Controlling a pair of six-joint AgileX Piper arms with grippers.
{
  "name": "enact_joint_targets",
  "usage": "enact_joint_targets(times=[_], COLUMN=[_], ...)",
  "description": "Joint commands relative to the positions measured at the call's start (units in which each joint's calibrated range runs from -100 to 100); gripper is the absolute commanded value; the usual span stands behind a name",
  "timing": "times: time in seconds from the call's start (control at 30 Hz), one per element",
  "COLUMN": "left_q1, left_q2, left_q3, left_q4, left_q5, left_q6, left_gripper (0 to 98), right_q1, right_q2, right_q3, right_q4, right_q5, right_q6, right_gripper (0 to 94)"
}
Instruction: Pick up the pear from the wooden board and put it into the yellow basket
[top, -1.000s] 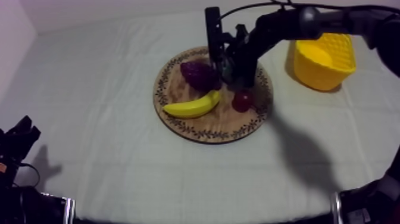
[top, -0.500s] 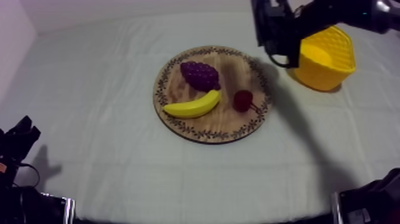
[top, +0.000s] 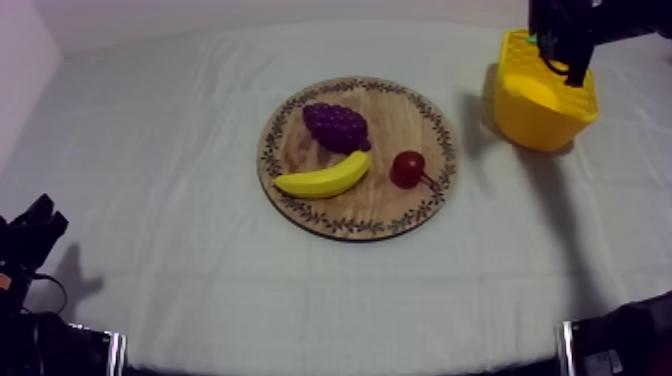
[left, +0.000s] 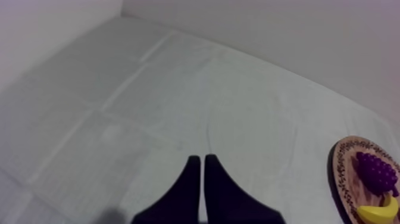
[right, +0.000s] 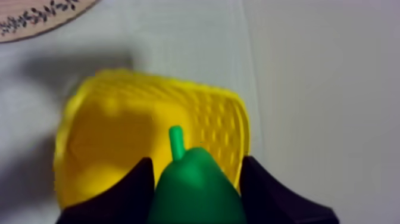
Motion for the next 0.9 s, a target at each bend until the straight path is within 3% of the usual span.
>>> enact_joint_targets(times=[0.0, 0.47, 0.7, 0.8, 0.87], left_q1=[0.0, 0.0, 0.0, 0.0, 0.0], left_q2=[-0.01, -0.01, -0.01, -0.01, -0.01], left_q3=[0.0, 0.0, 0.0, 0.0, 0.0], left_q4=[-0.01, -0.01, -0.01, -0.01, -0.01], left_q5=[-0.01, -0.01, -0.01, -0.01, -0.01], left_q6=[0.02, 0.01, 0.01, 0.01, 0.01], left_gripper=[0.1, 0.1, 0.1, 0.1, 0.1], right_q1=[1.08, 3.92, 4.03, 3.92, 3.93], right_q2=[1.38, 11.51, 15.98, 16.21, 15.48], right_q3=[0.46, -0.34, -3.07, -3.32, -2.96], right_q4=[0.06, -3.72, -5.24, -5.68, -6.31], right_q5=[-0.67, -3.14, -4.22, -4.77, -5.2], right_q6=[-0.13, 2.73, 2.79, 2.54, 2.44], right_gripper=[38.9, 41.4, 53.5, 53.1, 46.4])
